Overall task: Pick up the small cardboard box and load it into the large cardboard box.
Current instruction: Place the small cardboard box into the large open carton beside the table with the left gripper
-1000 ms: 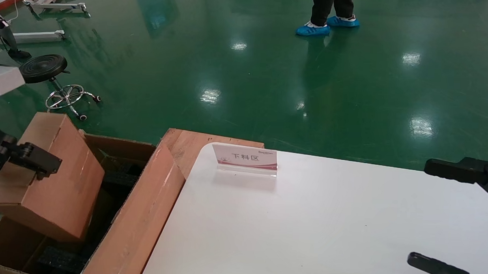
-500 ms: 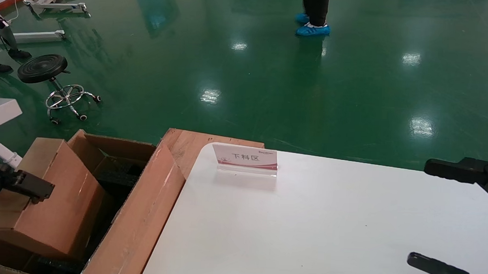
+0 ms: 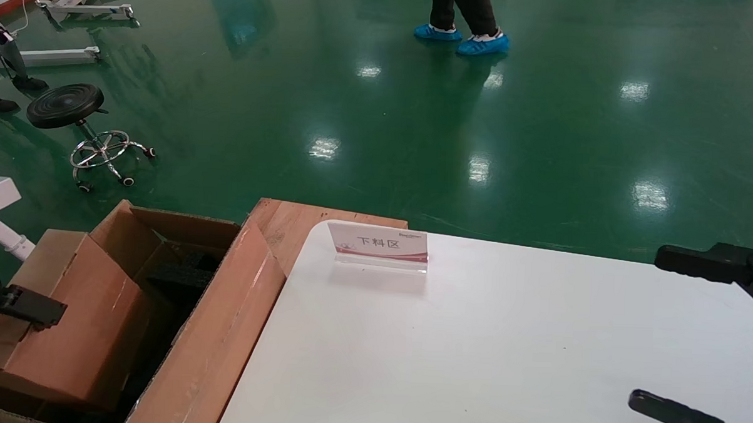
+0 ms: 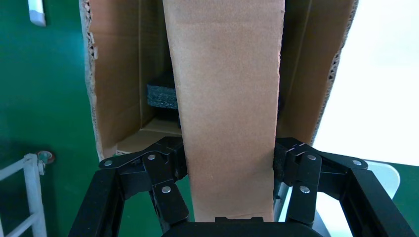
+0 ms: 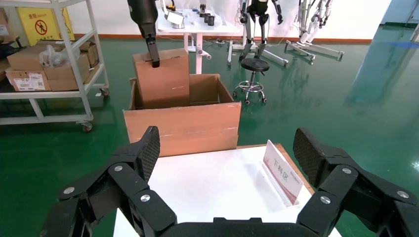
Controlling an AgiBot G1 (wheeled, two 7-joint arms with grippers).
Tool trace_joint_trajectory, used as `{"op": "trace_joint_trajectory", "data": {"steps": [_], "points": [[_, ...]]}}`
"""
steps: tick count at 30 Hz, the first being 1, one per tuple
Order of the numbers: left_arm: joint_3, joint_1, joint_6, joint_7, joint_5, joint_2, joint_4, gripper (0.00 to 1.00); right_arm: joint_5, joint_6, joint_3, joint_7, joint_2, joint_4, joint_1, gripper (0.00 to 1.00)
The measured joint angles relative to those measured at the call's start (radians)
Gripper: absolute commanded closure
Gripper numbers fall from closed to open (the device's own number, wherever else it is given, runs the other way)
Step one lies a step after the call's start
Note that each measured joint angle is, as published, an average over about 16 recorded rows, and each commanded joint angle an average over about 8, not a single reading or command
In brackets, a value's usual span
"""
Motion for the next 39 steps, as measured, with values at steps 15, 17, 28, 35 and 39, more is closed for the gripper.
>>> {"op": "trace_joint_trajectory", "data": {"steps": [15, 17, 28, 35, 39], "points": [[0.002, 0.006, 0.003, 0.286, 0.048, -0.029, 0.210, 1.00, 0.001, 0.000, -0.001, 0.000, 0.000, 0.000, 0.000, 0.00], [0.007, 0.006, 0.003, 0.333, 0.048, -0.024, 0.253, 1.00, 0.001, 0.000, -0.001, 0.000, 0.000, 0.000, 0.000, 0.00], [0.037, 0.011, -0.002, 0.561, 0.008, 0.003, 0.460, 1.00, 0.001, 0.001, -0.001, -0.001, 0.001, 0.000, 0.000, 0.00], [0.049, 0.020, -0.011, 0.635, -0.020, 0.005, 0.523, 1.00, 0.001, 0.001, -0.002, -0.001, 0.001, 0.000, 0.000, 0.00], [0.044, 0.045, -0.030, 0.661, -0.031, 0.003, 0.547, 1.00, 0.001, 0.001, -0.002, -0.001, 0.001, 0.000, 0.000, 0.00]]}}
